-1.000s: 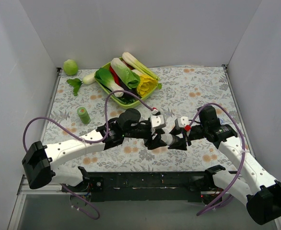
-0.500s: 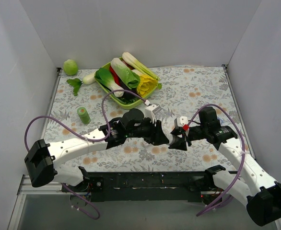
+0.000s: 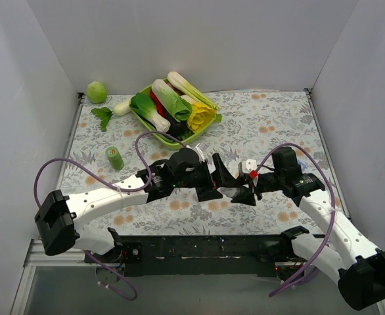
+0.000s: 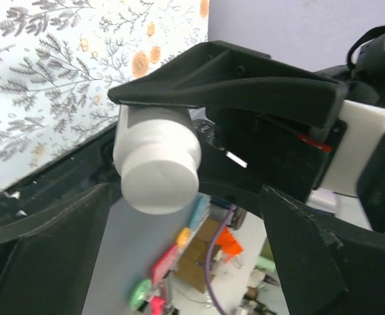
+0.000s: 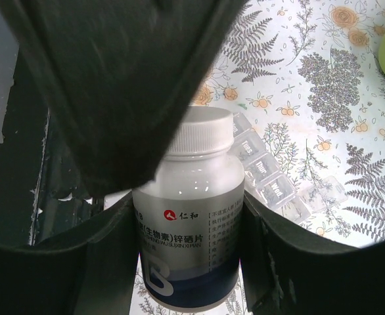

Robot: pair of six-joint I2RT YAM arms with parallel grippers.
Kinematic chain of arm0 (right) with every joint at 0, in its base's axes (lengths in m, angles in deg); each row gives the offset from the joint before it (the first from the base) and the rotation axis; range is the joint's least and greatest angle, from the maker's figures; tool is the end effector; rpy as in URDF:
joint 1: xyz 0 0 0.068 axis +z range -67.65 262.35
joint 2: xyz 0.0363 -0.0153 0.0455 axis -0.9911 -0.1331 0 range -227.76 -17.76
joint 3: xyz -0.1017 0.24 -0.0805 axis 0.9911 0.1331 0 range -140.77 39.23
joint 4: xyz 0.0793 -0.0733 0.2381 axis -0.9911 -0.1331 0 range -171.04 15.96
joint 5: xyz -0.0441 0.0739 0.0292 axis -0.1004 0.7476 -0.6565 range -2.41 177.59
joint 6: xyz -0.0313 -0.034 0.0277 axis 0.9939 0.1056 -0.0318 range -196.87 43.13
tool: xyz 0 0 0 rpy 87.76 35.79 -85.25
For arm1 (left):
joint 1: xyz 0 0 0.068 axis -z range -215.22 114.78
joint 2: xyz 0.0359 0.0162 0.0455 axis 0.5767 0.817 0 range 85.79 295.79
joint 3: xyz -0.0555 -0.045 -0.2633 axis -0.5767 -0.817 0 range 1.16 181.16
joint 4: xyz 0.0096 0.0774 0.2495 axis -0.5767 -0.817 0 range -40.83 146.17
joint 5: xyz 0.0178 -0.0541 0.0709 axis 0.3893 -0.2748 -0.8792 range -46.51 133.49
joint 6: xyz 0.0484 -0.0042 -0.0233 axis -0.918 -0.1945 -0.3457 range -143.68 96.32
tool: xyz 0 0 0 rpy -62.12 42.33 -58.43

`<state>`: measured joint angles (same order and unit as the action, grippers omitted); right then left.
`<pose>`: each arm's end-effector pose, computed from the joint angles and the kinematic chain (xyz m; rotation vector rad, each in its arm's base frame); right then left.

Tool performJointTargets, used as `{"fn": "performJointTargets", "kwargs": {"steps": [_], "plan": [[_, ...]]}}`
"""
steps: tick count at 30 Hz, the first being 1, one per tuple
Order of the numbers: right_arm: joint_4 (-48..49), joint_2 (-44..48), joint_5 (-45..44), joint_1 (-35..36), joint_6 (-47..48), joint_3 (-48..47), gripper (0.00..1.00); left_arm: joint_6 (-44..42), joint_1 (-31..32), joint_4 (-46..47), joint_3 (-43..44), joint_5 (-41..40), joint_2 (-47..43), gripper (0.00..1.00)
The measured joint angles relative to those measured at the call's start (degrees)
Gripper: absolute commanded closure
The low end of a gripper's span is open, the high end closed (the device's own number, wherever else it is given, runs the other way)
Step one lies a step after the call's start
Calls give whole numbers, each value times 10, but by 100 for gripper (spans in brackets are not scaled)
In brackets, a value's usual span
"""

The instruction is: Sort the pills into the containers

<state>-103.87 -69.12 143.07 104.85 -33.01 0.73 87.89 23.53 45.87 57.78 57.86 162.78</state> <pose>0.1519 0.0947 0.2598 -1.4983 1.4392 0.8819 0.1504 -0.2648 0.2864 0.9890 -2.4106 1.5026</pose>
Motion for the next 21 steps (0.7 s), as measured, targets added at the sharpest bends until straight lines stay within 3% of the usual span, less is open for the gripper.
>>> {"fn": "performJointTargets", "kwargs": {"steps": [4, 7, 15, 21], "plan": [[0, 3, 0, 0, 0, 0, 95, -15, 0, 2, -3, 0, -31, 2], [0, 4, 2, 0, 1, 1, 94, -101, -1, 4, -30, -2, -92, 2], [-11, 7, 36, -3, 43, 9, 93, -494, 0, 81, -169, 47, -264, 2], [-26, 5, 47, -3, 68, 9, 92, -739, 1, 150, -180, 71, -223, 2]]}}
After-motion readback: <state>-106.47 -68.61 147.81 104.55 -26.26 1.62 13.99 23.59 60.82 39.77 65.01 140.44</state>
